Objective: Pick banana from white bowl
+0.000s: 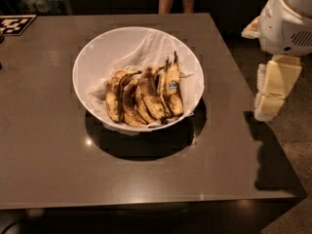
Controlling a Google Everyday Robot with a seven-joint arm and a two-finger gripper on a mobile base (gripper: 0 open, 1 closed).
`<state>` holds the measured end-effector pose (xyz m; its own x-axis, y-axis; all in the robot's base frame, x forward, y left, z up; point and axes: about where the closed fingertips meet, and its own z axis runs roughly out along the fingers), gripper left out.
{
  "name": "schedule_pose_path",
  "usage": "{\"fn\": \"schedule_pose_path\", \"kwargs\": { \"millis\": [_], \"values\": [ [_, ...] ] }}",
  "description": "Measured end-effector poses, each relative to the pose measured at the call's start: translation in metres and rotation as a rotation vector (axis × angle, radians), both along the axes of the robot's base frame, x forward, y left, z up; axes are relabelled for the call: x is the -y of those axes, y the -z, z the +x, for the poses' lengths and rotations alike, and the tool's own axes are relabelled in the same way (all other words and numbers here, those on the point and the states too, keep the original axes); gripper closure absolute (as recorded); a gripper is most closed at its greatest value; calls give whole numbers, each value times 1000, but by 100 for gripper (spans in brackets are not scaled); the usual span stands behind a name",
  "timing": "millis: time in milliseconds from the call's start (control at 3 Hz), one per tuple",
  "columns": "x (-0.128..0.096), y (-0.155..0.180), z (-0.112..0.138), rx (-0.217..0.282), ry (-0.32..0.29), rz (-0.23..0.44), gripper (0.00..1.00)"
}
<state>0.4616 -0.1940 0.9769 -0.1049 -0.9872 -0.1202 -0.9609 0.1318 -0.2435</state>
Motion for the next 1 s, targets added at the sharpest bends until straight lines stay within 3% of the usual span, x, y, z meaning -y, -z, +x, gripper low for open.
{"fn": "schedule_pose_path", "kwargs": {
  "millis": [333,667,1000],
  "values": [
    [-1,0,1,0,-3,-2,0],
    [-15,-2,10,41,-73,-11,0],
    [-48,-4,28,69,-207,-40,0]
  ]
}}
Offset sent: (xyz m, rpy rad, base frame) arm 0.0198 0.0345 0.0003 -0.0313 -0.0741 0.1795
